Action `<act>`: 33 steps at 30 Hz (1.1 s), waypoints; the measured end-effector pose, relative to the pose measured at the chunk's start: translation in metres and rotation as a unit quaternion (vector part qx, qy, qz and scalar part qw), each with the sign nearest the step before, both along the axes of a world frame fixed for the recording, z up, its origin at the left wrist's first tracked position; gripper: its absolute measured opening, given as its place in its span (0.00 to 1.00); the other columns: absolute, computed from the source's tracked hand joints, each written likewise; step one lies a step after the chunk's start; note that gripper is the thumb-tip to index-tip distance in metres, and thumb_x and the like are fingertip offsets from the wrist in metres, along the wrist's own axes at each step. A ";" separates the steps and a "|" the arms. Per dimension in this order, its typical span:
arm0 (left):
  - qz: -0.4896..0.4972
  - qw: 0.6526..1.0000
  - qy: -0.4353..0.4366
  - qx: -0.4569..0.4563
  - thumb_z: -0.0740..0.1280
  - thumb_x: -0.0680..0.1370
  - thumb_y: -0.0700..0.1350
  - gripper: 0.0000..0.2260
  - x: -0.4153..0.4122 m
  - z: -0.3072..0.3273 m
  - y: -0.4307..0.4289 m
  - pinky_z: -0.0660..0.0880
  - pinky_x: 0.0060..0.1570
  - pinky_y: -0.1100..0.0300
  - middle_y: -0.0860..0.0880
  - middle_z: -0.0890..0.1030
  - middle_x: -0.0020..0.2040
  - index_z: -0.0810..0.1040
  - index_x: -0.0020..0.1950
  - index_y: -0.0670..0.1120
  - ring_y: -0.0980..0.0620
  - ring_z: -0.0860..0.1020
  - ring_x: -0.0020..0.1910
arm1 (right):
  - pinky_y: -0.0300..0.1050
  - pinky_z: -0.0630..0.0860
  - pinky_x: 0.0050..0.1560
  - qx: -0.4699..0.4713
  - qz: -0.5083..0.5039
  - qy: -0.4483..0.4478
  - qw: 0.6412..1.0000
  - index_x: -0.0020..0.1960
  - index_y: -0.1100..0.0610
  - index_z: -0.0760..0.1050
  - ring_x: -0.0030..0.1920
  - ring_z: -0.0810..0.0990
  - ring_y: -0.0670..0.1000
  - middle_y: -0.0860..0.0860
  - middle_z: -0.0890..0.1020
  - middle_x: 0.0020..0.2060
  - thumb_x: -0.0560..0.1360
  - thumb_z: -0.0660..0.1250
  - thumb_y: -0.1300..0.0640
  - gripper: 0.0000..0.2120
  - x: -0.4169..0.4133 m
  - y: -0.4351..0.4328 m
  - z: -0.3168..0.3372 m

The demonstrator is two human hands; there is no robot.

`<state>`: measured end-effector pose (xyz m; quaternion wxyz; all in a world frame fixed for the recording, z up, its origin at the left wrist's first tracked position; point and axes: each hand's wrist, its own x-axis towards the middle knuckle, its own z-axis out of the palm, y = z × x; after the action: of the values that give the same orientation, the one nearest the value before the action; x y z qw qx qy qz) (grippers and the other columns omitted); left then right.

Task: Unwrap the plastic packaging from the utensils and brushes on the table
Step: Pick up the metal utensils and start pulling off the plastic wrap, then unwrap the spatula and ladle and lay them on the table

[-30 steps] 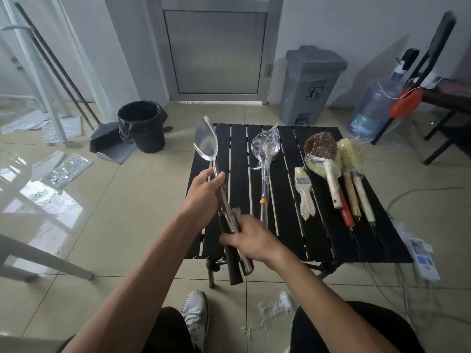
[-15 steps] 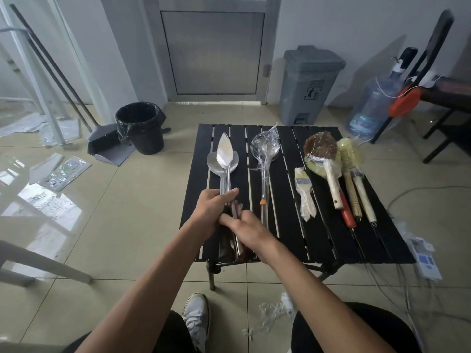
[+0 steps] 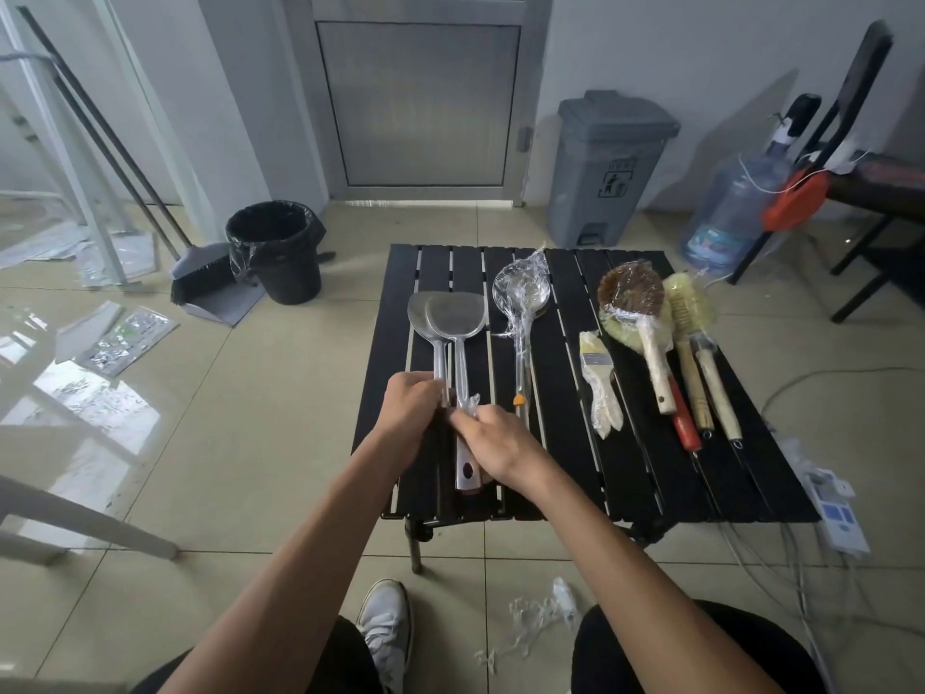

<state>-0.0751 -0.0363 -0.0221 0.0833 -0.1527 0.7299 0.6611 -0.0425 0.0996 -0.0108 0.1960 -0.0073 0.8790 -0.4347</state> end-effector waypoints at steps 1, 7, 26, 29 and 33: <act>0.000 1.000 0.005 -0.020 0.62 0.78 0.33 0.12 -0.001 0.000 0.002 0.61 0.36 0.55 0.44 0.65 0.33 0.71 0.35 0.41 0.48 0.63 0.33 | 0.49 0.70 0.39 0.016 0.011 0.003 1.000 0.41 0.59 0.77 0.40 0.80 0.55 0.53 0.81 0.37 0.82 0.56 0.40 0.26 -0.001 -0.001 -0.001; -0.024 0.984 0.020 -0.175 0.71 0.79 0.44 0.22 -0.004 -0.004 0.007 0.63 0.35 0.55 0.46 0.68 0.30 0.64 0.29 0.45 0.46 0.68 0.37 | 0.55 0.79 0.46 0.118 0.073 0.058 0.989 0.44 0.55 0.73 0.47 0.83 0.62 0.61 0.84 0.47 0.84 0.51 0.39 0.24 0.002 -0.012 -0.004; -0.313 0.745 -0.254 -0.530 0.63 0.81 0.51 0.19 -0.066 0.057 0.034 0.83 0.32 0.56 0.38 0.87 0.38 0.80 0.54 0.34 0.41 0.87 0.34 | 0.55 0.80 0.50 0.236 0.058 0.187 0.952 0.59 0.59 0.74 0.49 0.83 0.59 0.59 0.82 0.50 0.84 0.55 0.39 0.23 0.026 -0.032 -0.011; -0.353 0.669 -0.378 -0.534 0.62 0.84 0.50 0.26 -0.083 0.068 0.053 0.82 0.55 0.46 0.29 0.82 0.56 0.69 0.67 0.26 0.34 0.85 0.47 | 0.56 0.79 0.50 0.237 0.062 0.177 0.953 0.59 0.60 0.73 0.50 0.82 0.60 0.62 0.80 0.52 0.84 0.54 0.38 0.25 0.026 -0.034 -0.009; -0.411 0.570 -0.385 -0.598 0.59 0.84 0.45 0.18 -0.085 0.063 0.075 0.79 0.56 0.53 0.35 0.84 0.44 0.76 0.60 0.30 0.43 0.83 0.41 | 0.57 0.79 0.52 0.197 0.063 0.161 0.965 0.60 0.61 0.74 0.51 0.82 0.61 0.62 0.80 0.52 0.85 0.55 0.41 0.23 0.027 -0.031 -0.005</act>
<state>-0.1601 0.0384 0.0410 0.5087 -0.0914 0.8424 -0.1525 -0.0159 0.0689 -0.0156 0.0769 -0.0940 0.9649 -0.2327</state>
